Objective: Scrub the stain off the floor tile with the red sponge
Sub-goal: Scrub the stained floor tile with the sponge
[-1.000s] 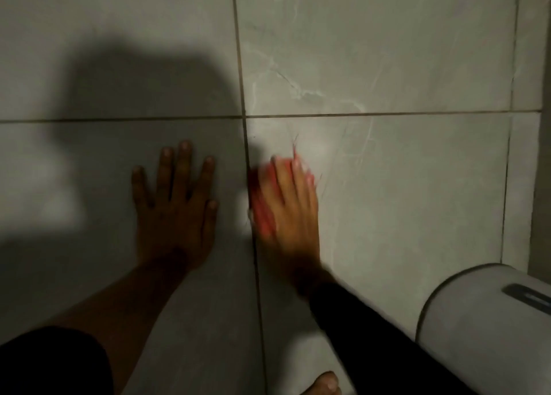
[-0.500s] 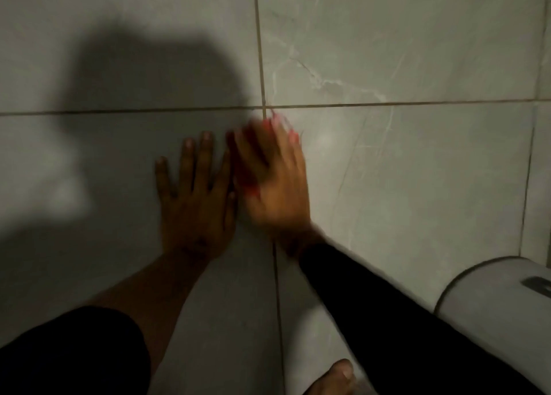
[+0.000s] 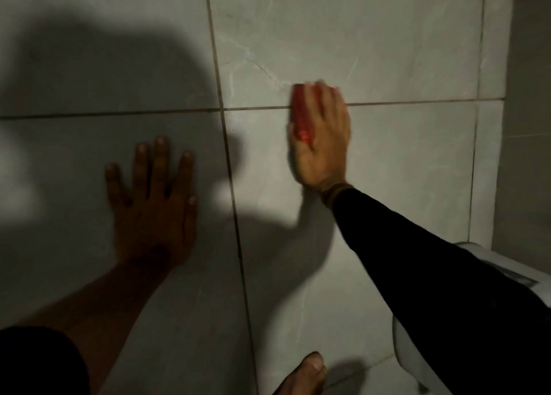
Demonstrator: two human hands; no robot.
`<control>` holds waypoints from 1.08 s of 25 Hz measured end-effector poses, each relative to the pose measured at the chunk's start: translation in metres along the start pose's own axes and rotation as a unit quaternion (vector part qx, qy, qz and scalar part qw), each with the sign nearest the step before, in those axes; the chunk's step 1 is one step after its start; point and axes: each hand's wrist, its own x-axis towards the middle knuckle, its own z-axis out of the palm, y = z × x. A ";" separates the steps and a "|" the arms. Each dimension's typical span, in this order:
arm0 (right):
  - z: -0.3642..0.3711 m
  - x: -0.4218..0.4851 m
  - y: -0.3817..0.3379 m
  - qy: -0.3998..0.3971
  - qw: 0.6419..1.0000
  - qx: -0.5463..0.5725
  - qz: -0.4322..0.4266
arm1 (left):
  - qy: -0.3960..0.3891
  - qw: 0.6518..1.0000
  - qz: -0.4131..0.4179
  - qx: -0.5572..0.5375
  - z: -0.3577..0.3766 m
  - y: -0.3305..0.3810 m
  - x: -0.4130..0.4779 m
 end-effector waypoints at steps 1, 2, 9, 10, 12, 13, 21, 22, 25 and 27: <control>-0.012 -0.011 0.026 0.021 0.996 -0.002 0.089 | -0.002 1.000 0.000 0.003 -0.001 0.000 0.000; -0.023 -0.025 0.046 0.038 0.983 0.003 0.178 | -0.003 1.000 0.000 0.003 -0.001 0.001 0.000; 0.033 -0.051 -0.059 0.031 0.996 0.019 -0.083 | 0.004 1.000 0.007 0.009 0.004 -0.001 0.000; 0.041 -0.087 -0.073 -0.006 0.988 0.024 -0.155 | 0.003 1.000 0.007 0.008 0.006 -0.001 -0.001; 0.031 -0.181 -0.070 -0.120 0.974 0.008 -0.192 | 0.003 1.000 0.005 0.014 0.008 -0.004 0.000; 0.017 -0.219 -0.051 -0.149 0.973 -0.004 -0.174 | 0.002 1.000 0.005 0.017 0.009 -0.005 0.000; -0.012 -0.030 0.023 0.068 0.983 0.005 0.168 | 0.016 0.999 0.010 0.029 0.006 -0.003 -0.001; -0.006 0.012 0.004 0.081 0.989 0.009 0.126 | 0.017 0.999 0.013 0.029 0.005 -0.002 -0.001; 0.028 0.011 -0.071 0.068 0.995 0.004 -0.074 | 0.016 0.999 0.012 0.026 0.002 0.000 0.000; 0.039 -0.089 -0.098 -0.010 0.986 0.040 -0.160 | 0.008 1.000 0.006 0.019 -0.001 0.000 0.000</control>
